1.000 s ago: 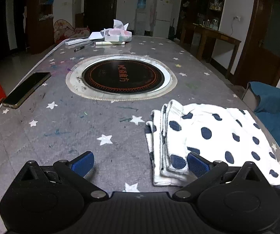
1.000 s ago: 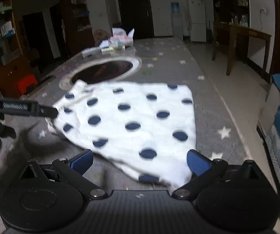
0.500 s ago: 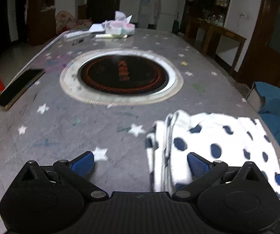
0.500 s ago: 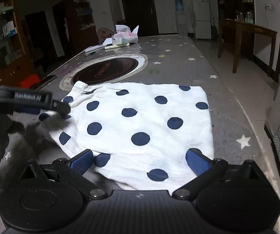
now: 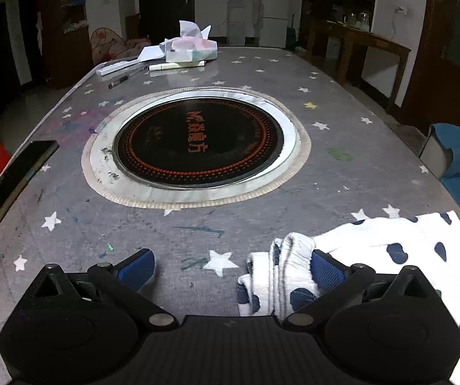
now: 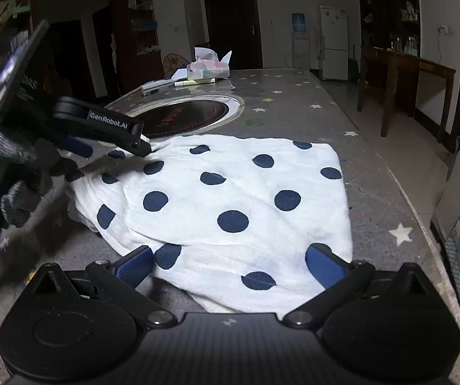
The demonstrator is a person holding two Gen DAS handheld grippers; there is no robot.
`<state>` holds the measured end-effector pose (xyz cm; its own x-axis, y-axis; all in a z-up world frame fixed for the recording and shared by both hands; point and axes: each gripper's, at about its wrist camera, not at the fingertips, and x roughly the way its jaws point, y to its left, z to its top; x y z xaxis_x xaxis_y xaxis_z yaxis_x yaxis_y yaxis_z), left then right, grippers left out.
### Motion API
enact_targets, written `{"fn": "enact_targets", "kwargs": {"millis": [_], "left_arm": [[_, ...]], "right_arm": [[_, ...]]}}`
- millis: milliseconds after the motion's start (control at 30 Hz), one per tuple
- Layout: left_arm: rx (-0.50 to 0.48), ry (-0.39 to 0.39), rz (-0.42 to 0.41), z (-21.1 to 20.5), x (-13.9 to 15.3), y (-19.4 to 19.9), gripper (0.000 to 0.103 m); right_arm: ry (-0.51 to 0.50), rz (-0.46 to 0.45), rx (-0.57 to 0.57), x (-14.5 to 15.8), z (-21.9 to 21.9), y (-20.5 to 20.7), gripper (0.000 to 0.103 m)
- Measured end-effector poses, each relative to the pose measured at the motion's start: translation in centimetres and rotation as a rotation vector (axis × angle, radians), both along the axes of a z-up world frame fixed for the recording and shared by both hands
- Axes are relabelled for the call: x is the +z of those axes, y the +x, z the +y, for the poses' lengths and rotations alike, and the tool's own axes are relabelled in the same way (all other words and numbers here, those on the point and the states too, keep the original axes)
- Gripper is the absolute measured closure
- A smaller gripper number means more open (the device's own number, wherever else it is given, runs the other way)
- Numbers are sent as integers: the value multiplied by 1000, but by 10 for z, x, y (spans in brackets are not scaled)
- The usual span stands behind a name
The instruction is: Fold clothes
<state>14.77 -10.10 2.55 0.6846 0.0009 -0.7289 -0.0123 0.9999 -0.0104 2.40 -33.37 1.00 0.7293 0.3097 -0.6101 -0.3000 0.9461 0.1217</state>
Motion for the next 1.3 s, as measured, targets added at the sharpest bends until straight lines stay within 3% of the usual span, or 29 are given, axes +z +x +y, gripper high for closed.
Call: {"fn": "enact_targets", "kwargs": {"millis": [267,367,500,600,733,1033,1167,1300], "left_arm": [[-6,-6,-22,-6,15,-4,0],[-47,-18,-48,-14,26,-10,0],[-119,27,-47,-35,25,-9,0],[-115,69,-14,-42,11,-1,0],[-86,50,22,-34,-1,6,0],[-105,66,-43,-23,23,-37,0],[-84,64,-25,-14,16,-47,0],[-64,34,3,-5,10,-53,0]], "right_arm": [[14,0,-2,0,0,-3,0],[16,-1,-2,-1,-1,-4,0],[21,0,-2,-1,-2,-4,0],[30,0,-3,0,-3,-4,0],[42,1,-3,0,-6,-4,0],[27,-22,-11,10,-4,-8,0],[63,-12,-28,18,-6,-4,0],[32,-4,-36,19,-2,0,0]]}}
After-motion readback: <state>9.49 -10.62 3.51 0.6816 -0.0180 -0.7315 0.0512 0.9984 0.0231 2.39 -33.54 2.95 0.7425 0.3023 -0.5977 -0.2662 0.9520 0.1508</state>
